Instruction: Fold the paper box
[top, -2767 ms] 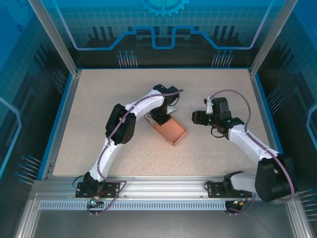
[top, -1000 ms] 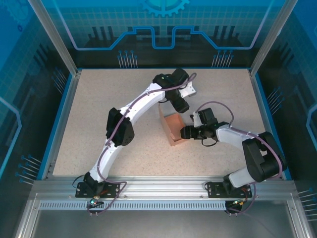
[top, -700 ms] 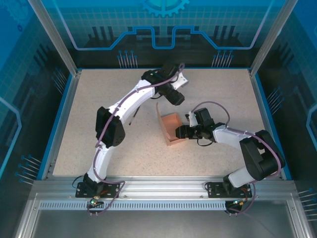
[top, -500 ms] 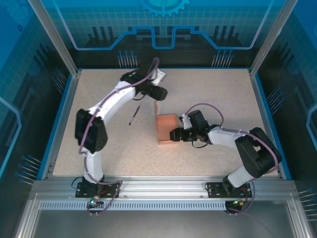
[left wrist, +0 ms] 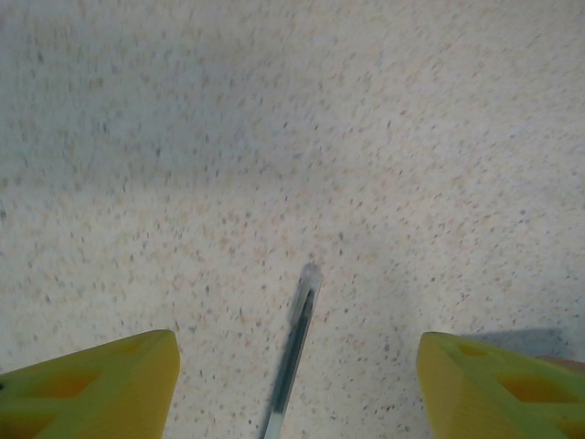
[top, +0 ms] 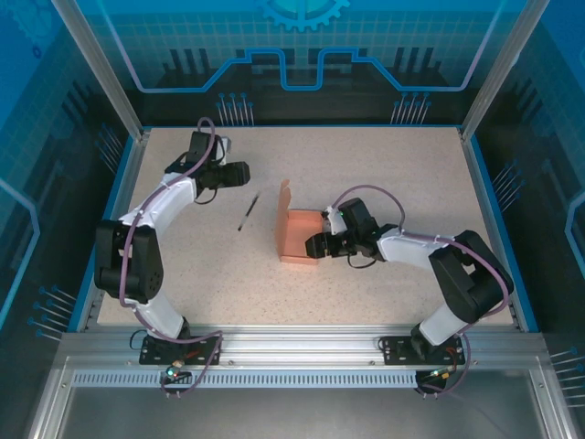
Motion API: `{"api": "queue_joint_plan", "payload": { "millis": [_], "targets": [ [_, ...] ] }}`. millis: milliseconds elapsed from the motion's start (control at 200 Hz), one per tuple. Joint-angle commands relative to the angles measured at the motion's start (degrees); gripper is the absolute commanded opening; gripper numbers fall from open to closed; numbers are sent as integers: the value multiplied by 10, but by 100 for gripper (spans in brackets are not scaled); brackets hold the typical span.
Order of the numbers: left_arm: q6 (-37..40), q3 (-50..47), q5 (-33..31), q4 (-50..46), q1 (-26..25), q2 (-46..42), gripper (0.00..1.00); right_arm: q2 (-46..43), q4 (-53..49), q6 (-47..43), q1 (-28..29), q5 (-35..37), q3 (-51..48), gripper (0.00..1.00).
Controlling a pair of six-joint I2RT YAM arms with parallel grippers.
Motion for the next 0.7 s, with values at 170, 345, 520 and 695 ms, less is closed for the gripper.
{"api": "queue_joint_plan", "payload": {
  "millis": [170, 345, 520, 695],
  "targets": [
    [-38, -62, 19, 76, 0, -6, 70, 64, -145, -146, -9, 179, 172, 69],
    [-30, -80, 10, 78, 0, -18, 71, 140, -203, -182, -9, 195, 256, 69],
    [-27, -84, 10, 79, 0, -28, 70, 197, -238, -197, -7, 186, 314, 69],
    [-24, -85, 13, 78, 0, -33, 71, 237, -270, -206, -14, 204, 359, 69]
  ]
}}
